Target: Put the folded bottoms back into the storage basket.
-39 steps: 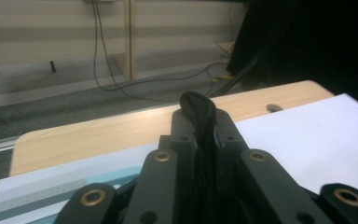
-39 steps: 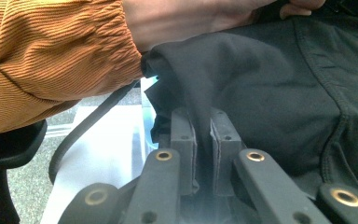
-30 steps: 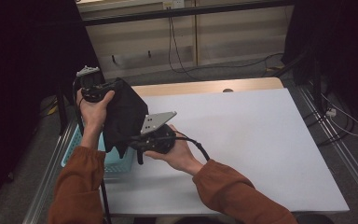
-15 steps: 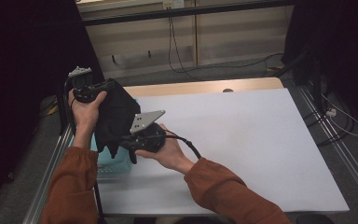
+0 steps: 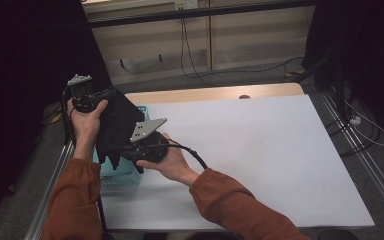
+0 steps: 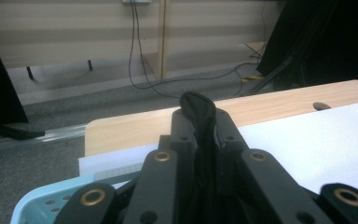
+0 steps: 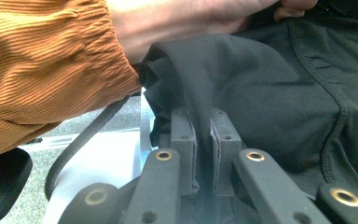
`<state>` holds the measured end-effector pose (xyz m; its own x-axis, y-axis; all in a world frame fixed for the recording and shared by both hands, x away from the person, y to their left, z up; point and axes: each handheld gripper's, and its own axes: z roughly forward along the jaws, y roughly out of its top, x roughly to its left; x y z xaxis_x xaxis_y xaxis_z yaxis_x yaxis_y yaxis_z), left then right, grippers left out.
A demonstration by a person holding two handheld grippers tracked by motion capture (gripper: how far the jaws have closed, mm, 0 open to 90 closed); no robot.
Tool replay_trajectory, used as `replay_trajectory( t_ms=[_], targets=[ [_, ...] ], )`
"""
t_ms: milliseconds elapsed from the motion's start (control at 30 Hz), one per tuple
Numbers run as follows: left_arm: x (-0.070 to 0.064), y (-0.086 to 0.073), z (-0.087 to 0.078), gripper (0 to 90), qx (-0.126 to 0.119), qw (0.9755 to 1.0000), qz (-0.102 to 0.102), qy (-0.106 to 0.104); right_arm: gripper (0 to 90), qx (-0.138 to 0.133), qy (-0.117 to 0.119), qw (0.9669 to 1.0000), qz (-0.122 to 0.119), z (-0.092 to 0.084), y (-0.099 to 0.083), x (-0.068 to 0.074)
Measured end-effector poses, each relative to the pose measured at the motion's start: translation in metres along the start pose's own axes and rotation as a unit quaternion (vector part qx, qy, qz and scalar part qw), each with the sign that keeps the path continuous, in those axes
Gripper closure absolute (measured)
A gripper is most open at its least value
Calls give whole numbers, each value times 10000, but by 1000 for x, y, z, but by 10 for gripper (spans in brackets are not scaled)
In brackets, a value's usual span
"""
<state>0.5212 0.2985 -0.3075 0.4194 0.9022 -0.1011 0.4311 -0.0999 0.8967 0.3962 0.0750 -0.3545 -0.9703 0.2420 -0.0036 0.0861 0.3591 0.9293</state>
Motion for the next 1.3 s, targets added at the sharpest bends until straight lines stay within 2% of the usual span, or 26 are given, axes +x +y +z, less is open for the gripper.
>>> replay_trajectory(
  t_ms=[500, 567, 733, 967, 1300],
  targets=[
    [22, -18, 6, 818, 169, 9996, -169, 155, 829, 146, 38, 9999, 50, 23, -3, -2],
    [27, -23, 8, 819, 184, 9992, -230, 256, 829, 172, 38, 9998, 92, 27, -4, -3],
    [32, -33, 16, 819, 332, 9987, -288, 257, 829, 264, 79, 9995, 169, 33, -9, -7],
    [36, -41, 24, 819, 387, 9983, -356, 251, 829, 367, 76, 9990, 234, 41, -15, -9],
    [34, -51, 34, 818, 524, 9982, -258, 102, 829, 438, 106, 9985, 325, 49, -22, -10]
  ],
)
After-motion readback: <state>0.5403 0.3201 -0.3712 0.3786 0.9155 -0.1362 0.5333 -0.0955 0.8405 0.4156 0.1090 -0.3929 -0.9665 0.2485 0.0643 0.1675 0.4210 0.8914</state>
